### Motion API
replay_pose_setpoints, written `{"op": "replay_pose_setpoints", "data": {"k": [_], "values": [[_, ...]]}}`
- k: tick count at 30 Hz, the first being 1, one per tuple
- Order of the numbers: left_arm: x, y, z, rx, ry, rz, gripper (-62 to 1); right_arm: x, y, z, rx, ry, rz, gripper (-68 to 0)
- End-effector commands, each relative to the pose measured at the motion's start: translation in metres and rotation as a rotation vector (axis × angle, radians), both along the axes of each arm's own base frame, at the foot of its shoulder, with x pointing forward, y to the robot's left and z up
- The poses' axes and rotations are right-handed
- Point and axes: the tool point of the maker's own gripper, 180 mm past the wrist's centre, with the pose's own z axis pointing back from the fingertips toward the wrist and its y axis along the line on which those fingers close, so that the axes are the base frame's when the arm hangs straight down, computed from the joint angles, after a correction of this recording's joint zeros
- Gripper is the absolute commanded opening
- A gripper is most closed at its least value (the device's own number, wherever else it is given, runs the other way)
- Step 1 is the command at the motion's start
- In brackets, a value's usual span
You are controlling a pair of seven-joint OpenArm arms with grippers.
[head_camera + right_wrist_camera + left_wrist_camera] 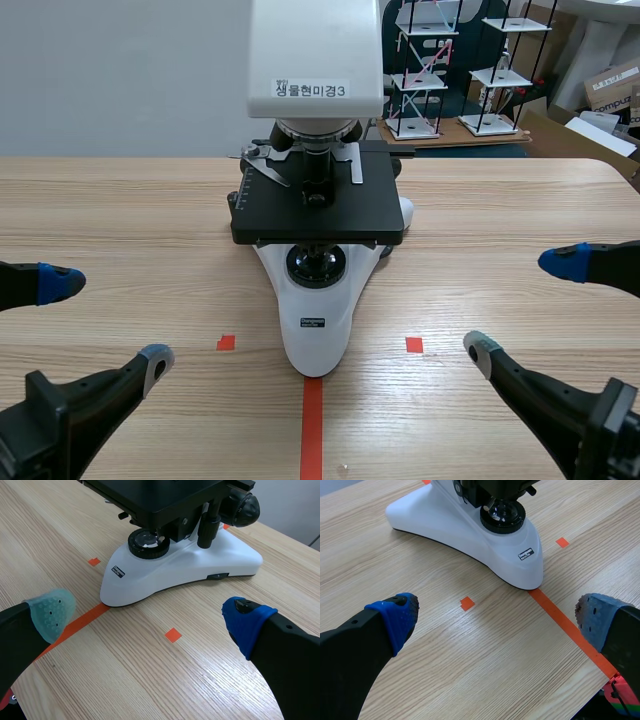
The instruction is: Return to the home posture
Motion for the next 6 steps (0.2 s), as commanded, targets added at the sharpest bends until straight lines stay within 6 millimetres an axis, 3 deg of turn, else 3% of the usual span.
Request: {"op": "replay_pose_setpoints", "data": {"k": [1,6], "values": [[0.0014,-0.0045,0.0069,-0.03,-0.022,-0.003,1.4,0.002,-0.0001,0.0062,0.013,-0.018,-0.001,-2.0],[0.0014,-0.0045,0.0069,-0.03,-0.022,-0.003,1.4,0.002,-0.0002,0.0061,0.013,-0.018,-0.001,-2.0]]}}
